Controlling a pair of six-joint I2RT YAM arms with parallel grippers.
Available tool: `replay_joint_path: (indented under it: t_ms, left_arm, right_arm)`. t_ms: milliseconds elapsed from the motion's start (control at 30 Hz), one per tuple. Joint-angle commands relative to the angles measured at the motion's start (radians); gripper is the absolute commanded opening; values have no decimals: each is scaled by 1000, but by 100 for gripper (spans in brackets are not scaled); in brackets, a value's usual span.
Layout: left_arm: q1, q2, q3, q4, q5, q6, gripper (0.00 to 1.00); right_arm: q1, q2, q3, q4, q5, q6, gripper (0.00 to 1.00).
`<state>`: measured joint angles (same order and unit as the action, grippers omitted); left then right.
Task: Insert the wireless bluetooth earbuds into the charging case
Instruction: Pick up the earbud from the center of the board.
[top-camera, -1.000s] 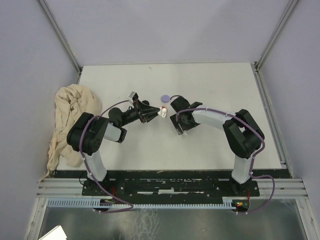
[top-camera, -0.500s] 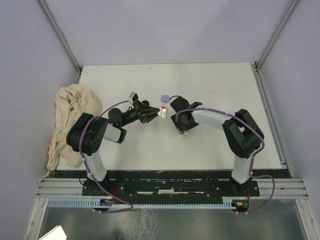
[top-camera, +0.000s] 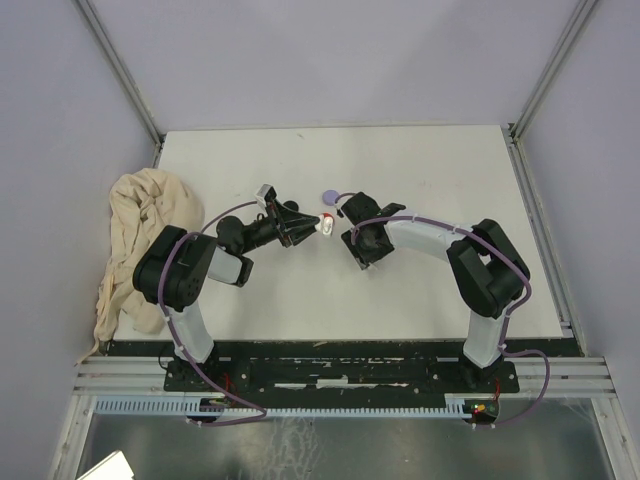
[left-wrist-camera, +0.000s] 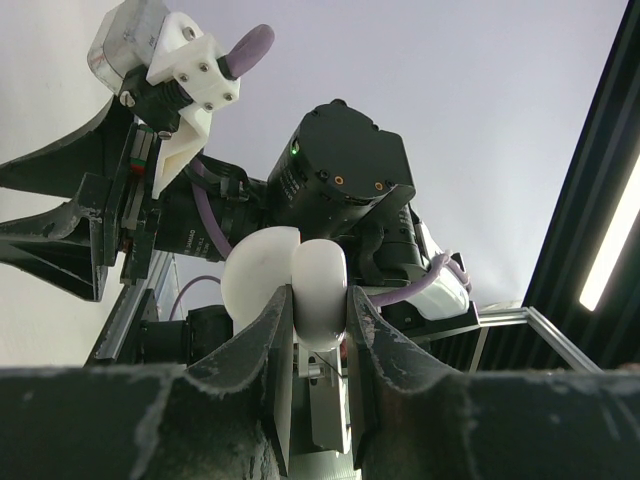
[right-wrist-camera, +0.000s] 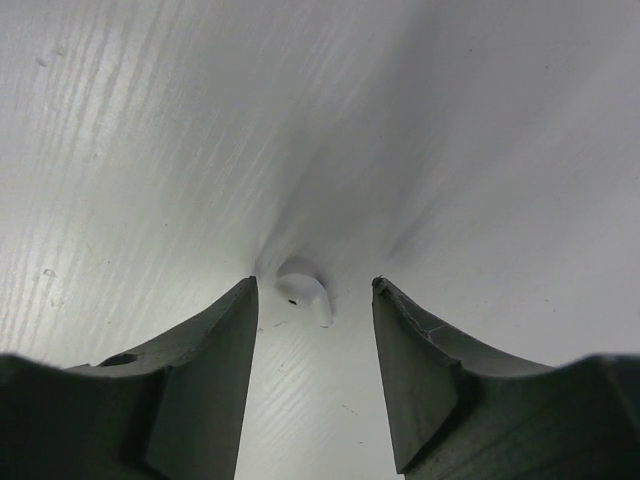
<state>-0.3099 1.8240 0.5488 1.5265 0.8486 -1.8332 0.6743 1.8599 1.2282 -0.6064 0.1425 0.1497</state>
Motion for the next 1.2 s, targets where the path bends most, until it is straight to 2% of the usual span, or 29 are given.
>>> replay_joint_path:
  t_ms: [0, 367, 900, 1167]
  left_arm:
    - [-2, -22, 4, 145, 13, -38, 3]
    - [-1, -25, 9, 145, 17, -43, 3]
    - [-1, -12, 9, 145, 20, -42, 3]
    - [-1, -4, 14, 146, 19, -41, 3]
  right_arm:
    - [0, -29, 10, 1, -44, -27, 56]
    - [-1, 4, 33, -35, -72, -43, 49]
    - [-2, 58, 70, -42, -87, -54, 47]
    - [-11, 67, 80, -45, -78, -54, 43]
